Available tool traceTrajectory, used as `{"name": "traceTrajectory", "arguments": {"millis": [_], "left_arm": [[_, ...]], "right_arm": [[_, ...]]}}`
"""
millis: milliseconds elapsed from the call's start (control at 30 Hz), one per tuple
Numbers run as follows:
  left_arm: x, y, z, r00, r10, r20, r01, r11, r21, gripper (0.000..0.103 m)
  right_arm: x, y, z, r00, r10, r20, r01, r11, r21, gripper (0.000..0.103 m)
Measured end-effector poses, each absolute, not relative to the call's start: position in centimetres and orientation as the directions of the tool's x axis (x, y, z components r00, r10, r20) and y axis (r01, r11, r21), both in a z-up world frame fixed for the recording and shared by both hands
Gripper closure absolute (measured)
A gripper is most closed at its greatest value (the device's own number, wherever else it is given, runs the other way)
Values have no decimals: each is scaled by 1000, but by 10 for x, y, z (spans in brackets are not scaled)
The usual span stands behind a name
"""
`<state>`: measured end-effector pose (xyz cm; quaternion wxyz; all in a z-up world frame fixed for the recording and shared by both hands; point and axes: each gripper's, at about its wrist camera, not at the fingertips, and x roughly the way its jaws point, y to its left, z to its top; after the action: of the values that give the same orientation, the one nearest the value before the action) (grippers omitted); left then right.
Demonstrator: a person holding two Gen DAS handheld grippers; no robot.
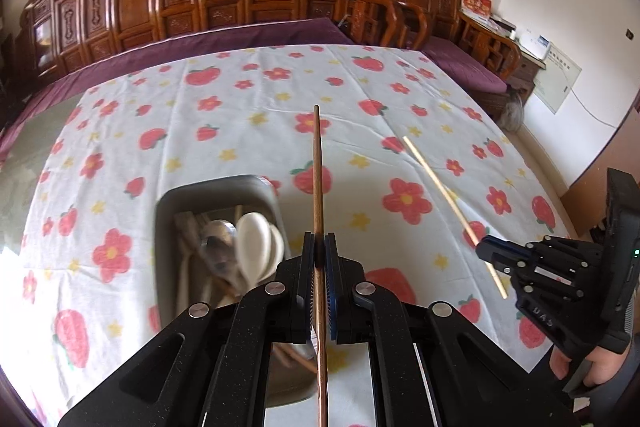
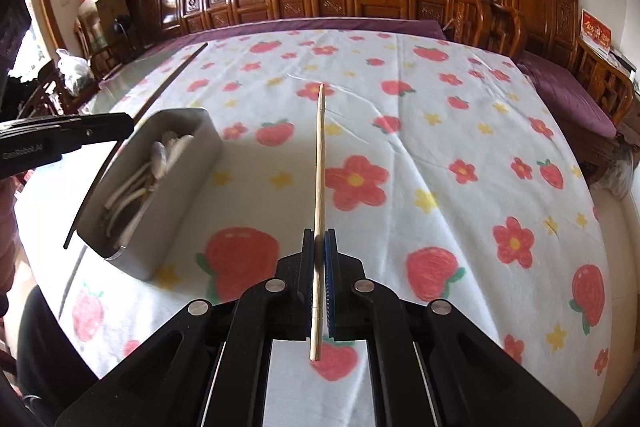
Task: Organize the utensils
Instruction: 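Lower the dark chopstick into the tray and open the left gripper while the right carries its chopstick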
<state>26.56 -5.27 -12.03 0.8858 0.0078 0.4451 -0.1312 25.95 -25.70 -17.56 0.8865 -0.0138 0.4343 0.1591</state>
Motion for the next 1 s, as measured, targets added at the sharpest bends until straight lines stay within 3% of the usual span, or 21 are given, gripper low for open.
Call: {"name": "traceTrajectory", "arguments": {"millis": [533, 1000], "left_arm": [[276, 11, -154, 547, -156, -822, 119, 987, -108, 99], [290, 9, -189, 478, -144, -866, 157, 985, -77, 99]], "right_arm": [[252, -214, -155, 563, 345, -751, -371, 917, 143, 97], [250, -206, -156, 550, 358, -755, -395, 908, 142, 97]]}}
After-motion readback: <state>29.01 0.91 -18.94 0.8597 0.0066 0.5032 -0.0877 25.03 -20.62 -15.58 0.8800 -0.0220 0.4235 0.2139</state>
